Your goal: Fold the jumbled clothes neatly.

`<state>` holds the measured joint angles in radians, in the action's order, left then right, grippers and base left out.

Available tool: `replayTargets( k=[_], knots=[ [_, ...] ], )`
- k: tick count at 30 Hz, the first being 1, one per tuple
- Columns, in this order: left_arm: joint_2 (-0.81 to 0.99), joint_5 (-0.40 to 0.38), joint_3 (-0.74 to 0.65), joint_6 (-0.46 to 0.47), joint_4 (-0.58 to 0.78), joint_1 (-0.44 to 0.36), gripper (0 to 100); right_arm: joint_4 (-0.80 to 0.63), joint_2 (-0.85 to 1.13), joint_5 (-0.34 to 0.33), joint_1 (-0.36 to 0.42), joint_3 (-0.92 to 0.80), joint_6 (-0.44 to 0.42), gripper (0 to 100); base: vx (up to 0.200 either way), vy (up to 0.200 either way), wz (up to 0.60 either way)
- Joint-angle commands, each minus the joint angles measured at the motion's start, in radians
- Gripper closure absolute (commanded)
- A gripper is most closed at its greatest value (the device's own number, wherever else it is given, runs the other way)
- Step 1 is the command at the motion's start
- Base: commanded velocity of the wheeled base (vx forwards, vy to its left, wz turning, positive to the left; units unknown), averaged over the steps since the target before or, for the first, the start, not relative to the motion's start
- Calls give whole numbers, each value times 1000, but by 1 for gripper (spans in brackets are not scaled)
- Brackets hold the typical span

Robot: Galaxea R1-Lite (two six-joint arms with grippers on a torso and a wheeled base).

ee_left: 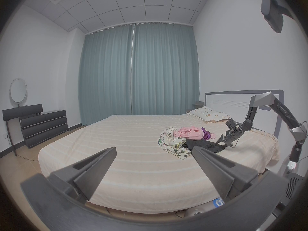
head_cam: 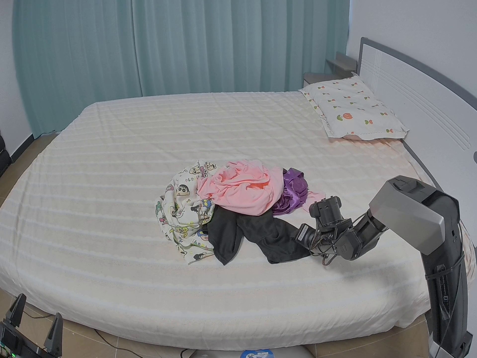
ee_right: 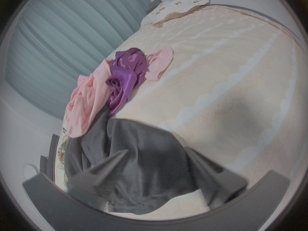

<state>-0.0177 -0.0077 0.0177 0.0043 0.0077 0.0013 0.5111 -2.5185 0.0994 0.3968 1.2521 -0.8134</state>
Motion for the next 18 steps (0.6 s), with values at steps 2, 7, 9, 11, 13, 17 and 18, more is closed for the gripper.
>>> replayTargets(
  k=[2, 7, 9, 11, 13, 17, 18],
  knots=[
    [15, 0, -16, 0, 0, 0, 0, 1, 1, -3, 20, -7, 7, 100, 0, 0, 0],
    [15, -2, -16, 3, 0, 0, 0, 44, 55, 11, 11, -71, -4, 100, 0, 0, 0],
    [7, -3, -16, 5, -2, 2, 0, 101, 159, -7, -16, -183, -9, 100, 0, 0, 0],
    [-8, -2, -16, 0, -2, -1, 0, 164, 236, -41, -39, -289, -9, 100, 0, 0, 0],
    [-5, -2, -16, 3, -2, -3, 0, 253, 303, -90, -50, -425, -12, 100, 0, 0, 0],
    [5, -17, -16, 17, -3, -1, 0, 457, 359, -119, -52, -616, -95, 100, 0, 0, 0],
    [5, -21, -16, 23, -5, -1, 0, 501, 359, -121, -49, -642, -121, 100, 0, 0, 0]
  ],
)
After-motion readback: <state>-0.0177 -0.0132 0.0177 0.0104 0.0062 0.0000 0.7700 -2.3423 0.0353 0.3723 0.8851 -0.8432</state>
